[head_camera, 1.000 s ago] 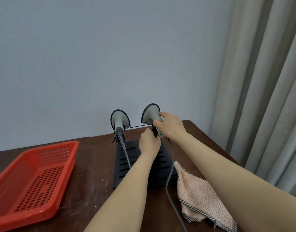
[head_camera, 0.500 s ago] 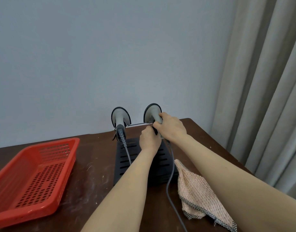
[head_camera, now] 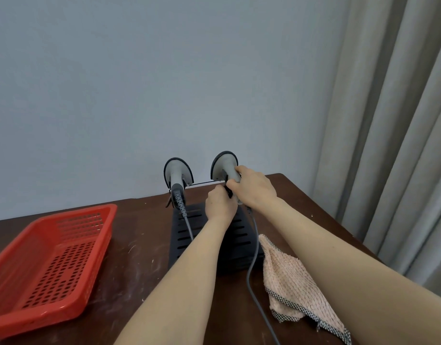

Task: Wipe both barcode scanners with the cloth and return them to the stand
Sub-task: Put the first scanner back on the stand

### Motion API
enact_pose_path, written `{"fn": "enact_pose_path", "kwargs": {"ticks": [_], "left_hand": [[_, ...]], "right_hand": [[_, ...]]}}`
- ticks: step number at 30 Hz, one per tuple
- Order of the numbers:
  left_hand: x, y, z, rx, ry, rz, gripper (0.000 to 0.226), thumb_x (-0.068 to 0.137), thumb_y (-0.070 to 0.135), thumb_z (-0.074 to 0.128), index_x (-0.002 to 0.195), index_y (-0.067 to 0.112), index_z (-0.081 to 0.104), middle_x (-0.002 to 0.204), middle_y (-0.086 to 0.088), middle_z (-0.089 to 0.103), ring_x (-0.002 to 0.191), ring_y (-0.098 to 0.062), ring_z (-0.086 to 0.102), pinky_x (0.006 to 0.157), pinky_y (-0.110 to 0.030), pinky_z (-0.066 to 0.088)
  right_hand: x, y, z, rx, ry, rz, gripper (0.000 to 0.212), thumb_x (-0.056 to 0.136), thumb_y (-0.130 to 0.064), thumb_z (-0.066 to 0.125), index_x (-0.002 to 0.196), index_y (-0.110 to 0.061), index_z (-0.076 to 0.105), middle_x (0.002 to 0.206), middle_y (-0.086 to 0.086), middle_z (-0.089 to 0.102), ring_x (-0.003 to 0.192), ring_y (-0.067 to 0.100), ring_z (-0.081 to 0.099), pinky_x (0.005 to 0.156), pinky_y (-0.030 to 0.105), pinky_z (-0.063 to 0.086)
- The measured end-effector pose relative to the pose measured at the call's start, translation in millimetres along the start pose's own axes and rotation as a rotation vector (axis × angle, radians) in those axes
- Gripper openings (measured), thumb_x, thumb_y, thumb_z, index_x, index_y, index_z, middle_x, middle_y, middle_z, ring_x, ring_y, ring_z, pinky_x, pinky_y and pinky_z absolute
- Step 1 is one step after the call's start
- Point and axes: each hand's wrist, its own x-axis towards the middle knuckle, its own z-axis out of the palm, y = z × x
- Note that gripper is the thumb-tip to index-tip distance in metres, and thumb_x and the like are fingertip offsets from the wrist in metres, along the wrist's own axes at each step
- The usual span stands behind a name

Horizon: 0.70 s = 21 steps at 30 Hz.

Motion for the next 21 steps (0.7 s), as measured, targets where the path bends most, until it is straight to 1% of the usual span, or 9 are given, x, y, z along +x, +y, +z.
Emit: {"fn": "enact_pose_path", "kwargs": {"ticks": [2,4,6,8,10,12,15,18,21], "left_hand": [[1,-1,1,0.000,-0.004,-0.002,0.023,0.090,0.022,0.049,0.100,0.003,0.057,0.099,-0.014,0.065,0.085,-0.032,0.058,0.061,-0.033,0.041],[2,-1,1,0.009,-0.010,-0.005,0.023,0.090,0.022,0.051,0.102,0.002,0.056,0.102,-0.014,0.065,0.091,-0.033,0.060,0.063,-0.034,0.045],[3,-1,2,0.024,-0.021,-0.015,0.026,0.090,0.022,0.054,0.108,0.002,0.054,0.107,-0.015,0.064,0.097,-0.034,0.061,0.069,-0.036,0.047],[4,-2,1,0.024,-0.041,-0.024,0.031,0.090,0.023,0.056,0.112,0.002,0.052,0.111,-0.015,0.063,0.101,-0.034,0.060,0.072,-0.037,0.047],[5,-2,-1,0.023,-0.063,-0.026,0.034,0.090,0.026,0.057,0.114,0.003,0.051,0.114,-0.015,0.062,0.102,-0.032,0.060,0.074,-0.037,0.049],[5,-2,-5,0.047,-0.087,-0.027,0.037,0.089,0.028,0.058,0.117,0.004,0.049,0.116,-0.014,0.061,0.103,-0.031,0.059,0.073,-0.038,0.051],[4,0,-13,0.094,-0.113,-0.033,0.037,0.088,0.023,0.056,0.118,0.004,0.049,0.118,-0.014,0.057,0.105,-0.031,0.056,0.069,-0.037,0.046],[2,0,-22,0.104,-0.136,-0.043,0.034,0.086,0.020,0.054,0.117,0.005,0.051,0.117,-0.013,0.058,0.105,-0.031,0.056,0.073,-0.037,0.048],[-1,1,-31,0.098,-0.138,-0.039,0.033,0.086,0.021,0.053,0.115,0.005,0.053,0.116,-0.013,0.060,0.105,-0.032,0.057,0.078,-0.039,0.051]], "right_hand": [[2,0,1,-0.007,-0.006,-0.004,0.027,0.087,-0.033,0.044,0.106,-0.016,0.054,0.095,0.009,0.063,0.085,0.031,0.057,0.066,0.034,0.042],[2,1,-1,-0.014,-0.010,0.006,0.026,0.087,-0.033,0.043,0.103,-0.016,0.054,0.094,0.009,0.063,0.085,0.031,0.056,0.065,0.034,0.042],[3,1,-3,-0.019,-0.014,0.011,0.023,0.088,-0.033,0.042,0.096,-0.016,0.053,0.092,0.008,0.061,0.084,0.031,0.055,0.065,0.034,0.040],[5,0,-4,-0.022,-0.030,0.011,0.018,0.088,-0.032,0.041,0.087,-0.016,0.049,0.087,0.007,0.059,0.081,0.030,0.054,0.062,0.032,0.038],[7,-2,-4,-0.034,-0.049,0.012,0.016,0.088,-0.031,0.039,0.082,-0.016,0.045,0.084,0.006,0.057,0.077,0.028,0.052,0.058,0.031,0.035],[9,-5,-4,-0.056,-0.065,0.009,0.018,0.088,-0.031,0.038,0.083,-0.016,0.045,0.085,0.005,0.058,0.077,0.027,0.053,0.059,0.031,0.036],[9,-9,-2,-0.092,-0.082,0.009,0.020,0.090,-0.034,0.035,0.087,-0.018,0.047,0.090,0.004,0.059,0.084,0.028,0.055,0.064,0.032,0.039],[7,-15,2,-0.092,-0.095,0.008,0.021,0.091,-0.033,0.032,0.091,-0.018,0.045,0.094,0.005,0.060,0.087,0.029,0.056,0.065,0.033,0.039],[5,-19,4,-0.102,-0.111,0.009,0.022,0.092,-0.035,0.031,0.095,-0.018,0.045,0.098,0.006,0.059,0.090,0.029,0.055,0.069,0.035,0.039]]}}
